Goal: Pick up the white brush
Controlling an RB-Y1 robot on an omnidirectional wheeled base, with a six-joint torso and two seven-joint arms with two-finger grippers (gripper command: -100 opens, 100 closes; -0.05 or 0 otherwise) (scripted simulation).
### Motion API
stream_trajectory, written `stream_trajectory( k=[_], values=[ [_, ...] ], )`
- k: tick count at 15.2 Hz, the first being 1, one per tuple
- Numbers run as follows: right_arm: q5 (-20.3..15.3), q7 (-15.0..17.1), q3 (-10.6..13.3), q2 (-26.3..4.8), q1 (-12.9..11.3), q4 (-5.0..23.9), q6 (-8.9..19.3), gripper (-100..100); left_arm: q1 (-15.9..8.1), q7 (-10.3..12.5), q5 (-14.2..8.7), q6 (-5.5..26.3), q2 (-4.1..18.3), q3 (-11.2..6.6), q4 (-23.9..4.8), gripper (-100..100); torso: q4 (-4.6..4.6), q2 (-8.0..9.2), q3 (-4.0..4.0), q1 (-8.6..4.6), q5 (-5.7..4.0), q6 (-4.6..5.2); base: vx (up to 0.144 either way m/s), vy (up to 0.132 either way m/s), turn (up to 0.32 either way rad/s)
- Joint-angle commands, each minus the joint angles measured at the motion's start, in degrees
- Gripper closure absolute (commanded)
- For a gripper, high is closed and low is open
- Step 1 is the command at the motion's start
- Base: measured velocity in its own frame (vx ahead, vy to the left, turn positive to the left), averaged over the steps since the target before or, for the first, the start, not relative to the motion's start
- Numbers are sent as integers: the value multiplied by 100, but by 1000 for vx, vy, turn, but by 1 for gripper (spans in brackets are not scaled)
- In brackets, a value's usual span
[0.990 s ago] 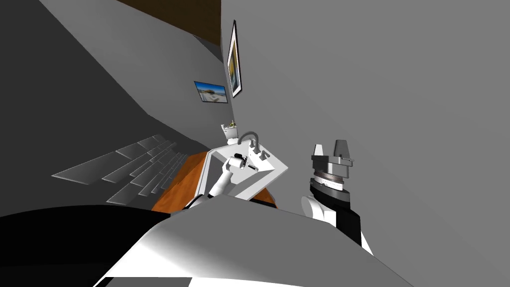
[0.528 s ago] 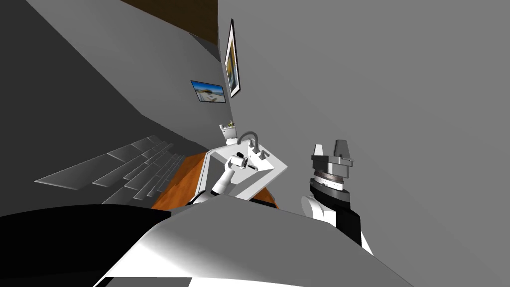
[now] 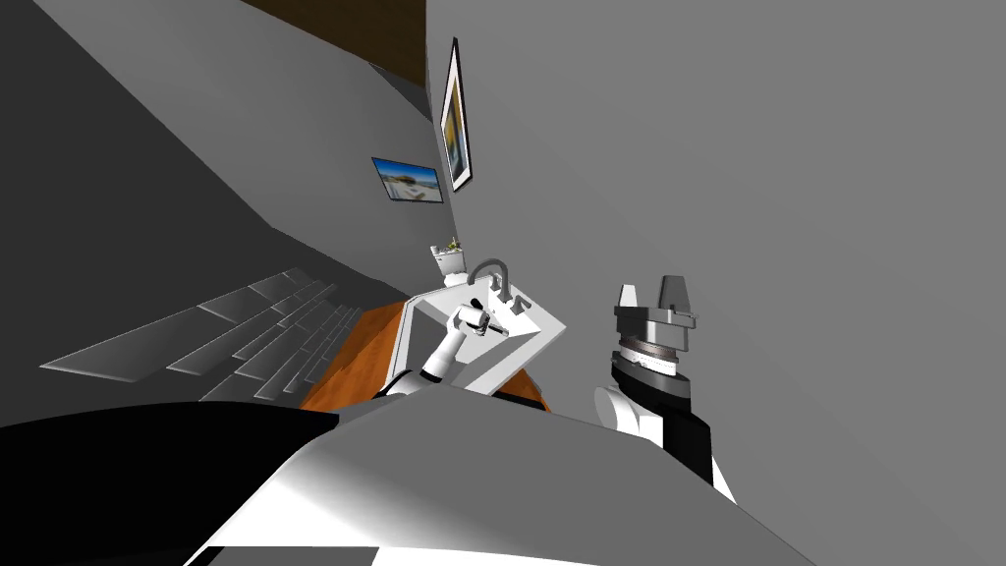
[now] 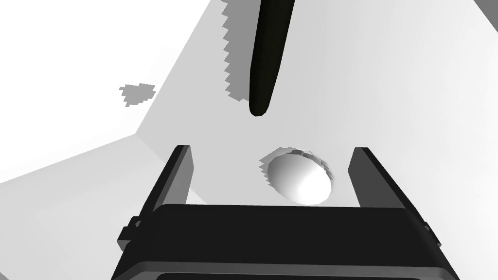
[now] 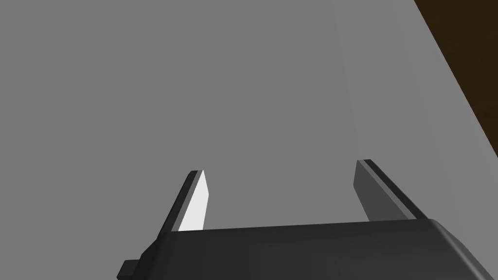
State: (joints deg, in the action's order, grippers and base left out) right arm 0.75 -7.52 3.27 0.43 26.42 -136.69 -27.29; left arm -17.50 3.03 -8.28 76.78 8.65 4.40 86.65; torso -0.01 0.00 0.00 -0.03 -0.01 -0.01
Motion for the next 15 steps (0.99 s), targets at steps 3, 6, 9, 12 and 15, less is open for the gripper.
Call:
stream_trajectory(
  k=[3,6,9,12,15],
  values=[
    [0,0,0,0,0,0,0,0,-4,-1,-1,2,0,0,-5,-100,0,-3,-2,-5,-1,-1,3,-4,10],
    [0,0,0,0,0,0,0,0,-173,-65,-69,-30,7,5,-286,-100,0,-3,-1,-4,-1,0,-2,-3,1],
    [0,0,0,0,0,0,0,0,-396,-150,-157,-66,19,11,-653,-100,0,-2,-1,-8,-2,0,-5,-11,1],
    [0,0,0,0,0,0,0,0,-587,-223,-232,-93,30,15,-963,-100,-1,-4,-2,-7,-1,0,-1,-4,-1],
    [0,0,0,0,0,0,0,0,-805,-307,-317,-123,42,20,-1318,-100,-1,-5,-3,-5,-1,0,0,0,0]
  ],
)
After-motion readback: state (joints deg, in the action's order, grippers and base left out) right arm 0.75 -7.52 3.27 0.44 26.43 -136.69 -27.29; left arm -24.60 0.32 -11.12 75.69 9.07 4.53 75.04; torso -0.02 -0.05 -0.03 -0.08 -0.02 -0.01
